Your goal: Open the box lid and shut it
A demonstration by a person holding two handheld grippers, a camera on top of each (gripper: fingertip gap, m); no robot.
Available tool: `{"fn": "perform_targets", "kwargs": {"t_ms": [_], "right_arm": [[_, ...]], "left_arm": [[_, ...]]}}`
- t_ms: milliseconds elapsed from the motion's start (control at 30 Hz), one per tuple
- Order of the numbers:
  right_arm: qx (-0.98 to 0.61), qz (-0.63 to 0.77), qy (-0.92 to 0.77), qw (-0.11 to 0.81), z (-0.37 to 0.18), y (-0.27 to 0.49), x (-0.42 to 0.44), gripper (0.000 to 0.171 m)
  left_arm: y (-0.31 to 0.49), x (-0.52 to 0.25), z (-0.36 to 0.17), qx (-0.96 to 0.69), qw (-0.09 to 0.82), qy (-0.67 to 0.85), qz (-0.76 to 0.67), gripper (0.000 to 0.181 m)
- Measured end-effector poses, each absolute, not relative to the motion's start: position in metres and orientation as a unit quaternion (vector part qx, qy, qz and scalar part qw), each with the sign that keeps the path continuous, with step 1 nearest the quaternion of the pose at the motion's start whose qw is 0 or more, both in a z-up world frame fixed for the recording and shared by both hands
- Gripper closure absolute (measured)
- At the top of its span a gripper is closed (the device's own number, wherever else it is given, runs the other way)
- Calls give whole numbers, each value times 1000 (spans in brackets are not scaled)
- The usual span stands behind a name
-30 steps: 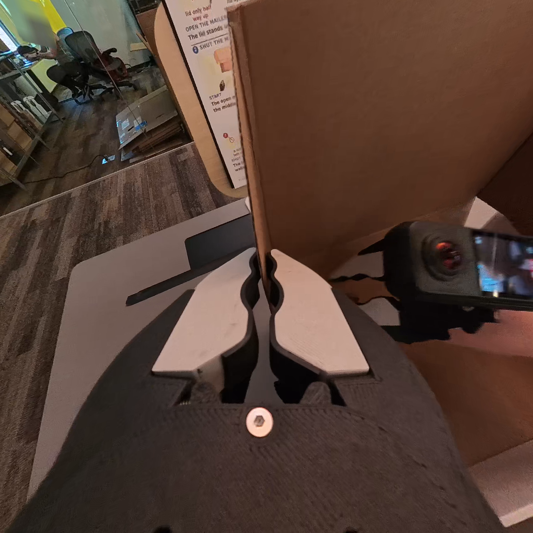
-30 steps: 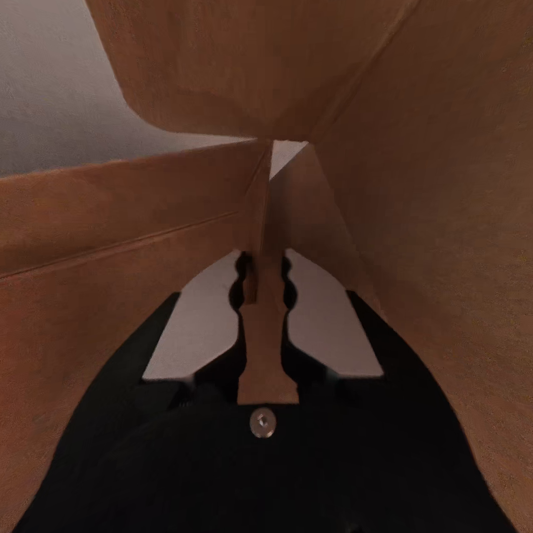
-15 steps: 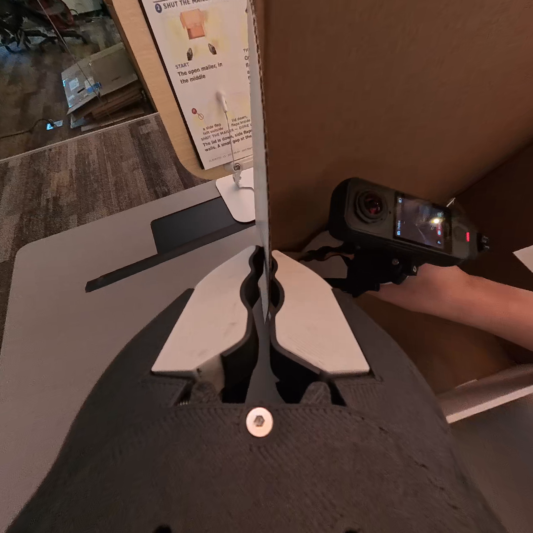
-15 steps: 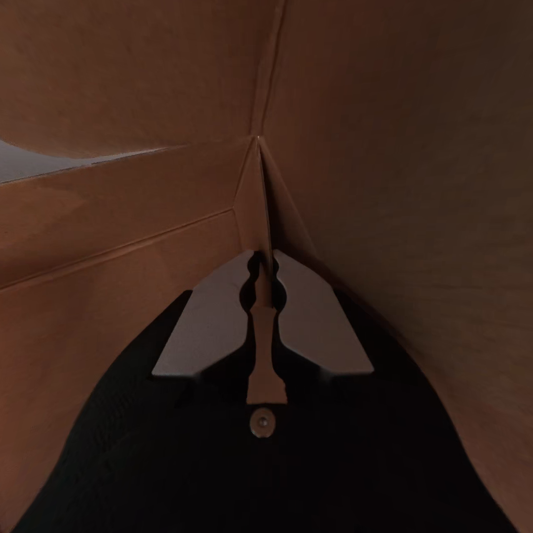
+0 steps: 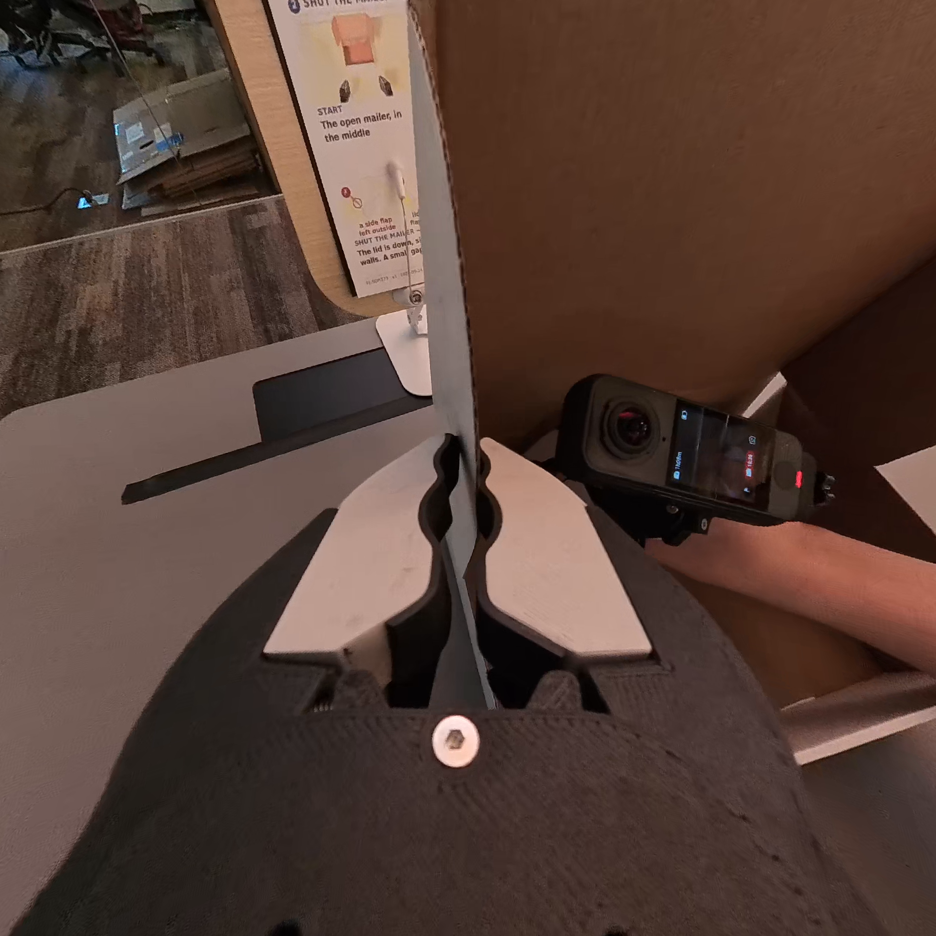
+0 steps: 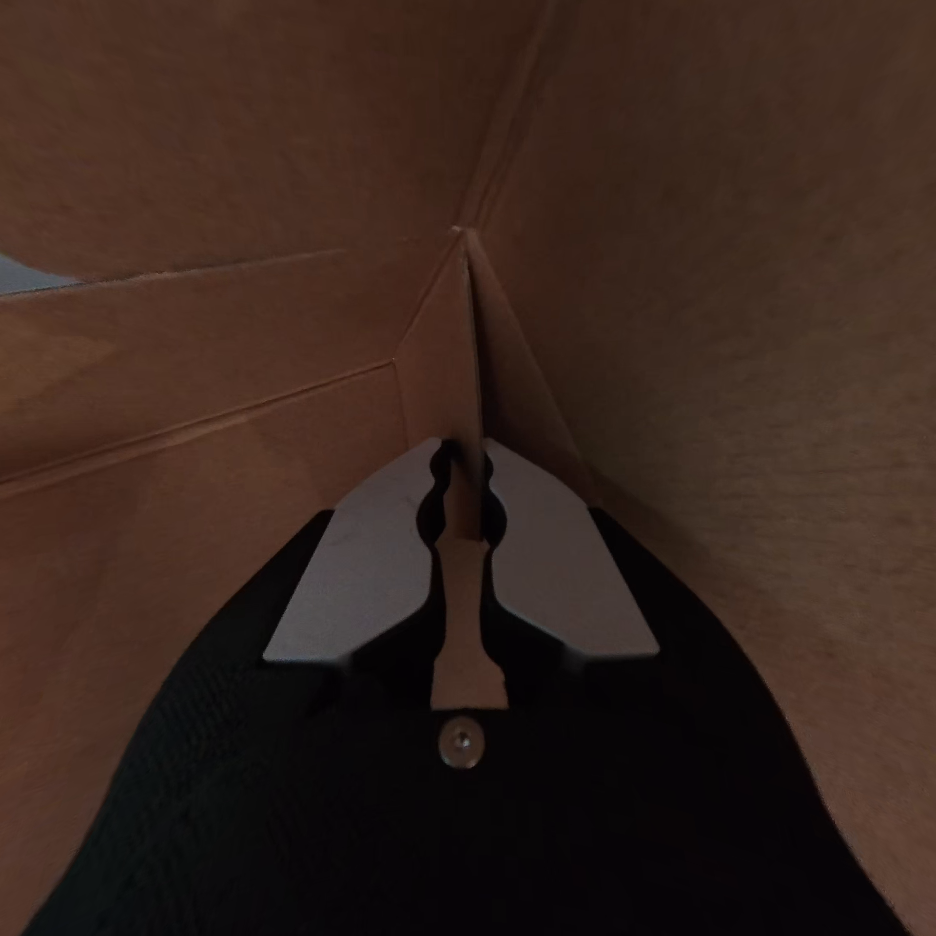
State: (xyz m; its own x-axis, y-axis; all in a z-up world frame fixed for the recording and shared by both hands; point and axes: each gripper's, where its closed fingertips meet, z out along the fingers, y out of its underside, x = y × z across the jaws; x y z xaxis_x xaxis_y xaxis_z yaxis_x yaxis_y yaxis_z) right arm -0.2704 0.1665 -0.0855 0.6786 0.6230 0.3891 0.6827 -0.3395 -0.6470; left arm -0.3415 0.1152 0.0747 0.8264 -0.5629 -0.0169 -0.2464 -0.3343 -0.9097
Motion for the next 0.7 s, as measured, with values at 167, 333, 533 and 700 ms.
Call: {"fn": "perform_targets", "kwargs": {"t_ms": [167,333,533,700], "right_arm": [[-825,-36,-383,415,-85,170,-267,161],[-822,-39,-387,416,-85,171,-269,162],[-819,-47,-388,421,-86,172,-268,162],[-817,-55,-389,422,-86,174,-266,162]], "left_arm": [[111,-345,74,-805,514,239,-176,176],[113,-348,74,-814,491,215,-223,175],[115,-340,76,-825,468,162,-271,171],[124,-341,78,-832,462,131,-278,172]]}}
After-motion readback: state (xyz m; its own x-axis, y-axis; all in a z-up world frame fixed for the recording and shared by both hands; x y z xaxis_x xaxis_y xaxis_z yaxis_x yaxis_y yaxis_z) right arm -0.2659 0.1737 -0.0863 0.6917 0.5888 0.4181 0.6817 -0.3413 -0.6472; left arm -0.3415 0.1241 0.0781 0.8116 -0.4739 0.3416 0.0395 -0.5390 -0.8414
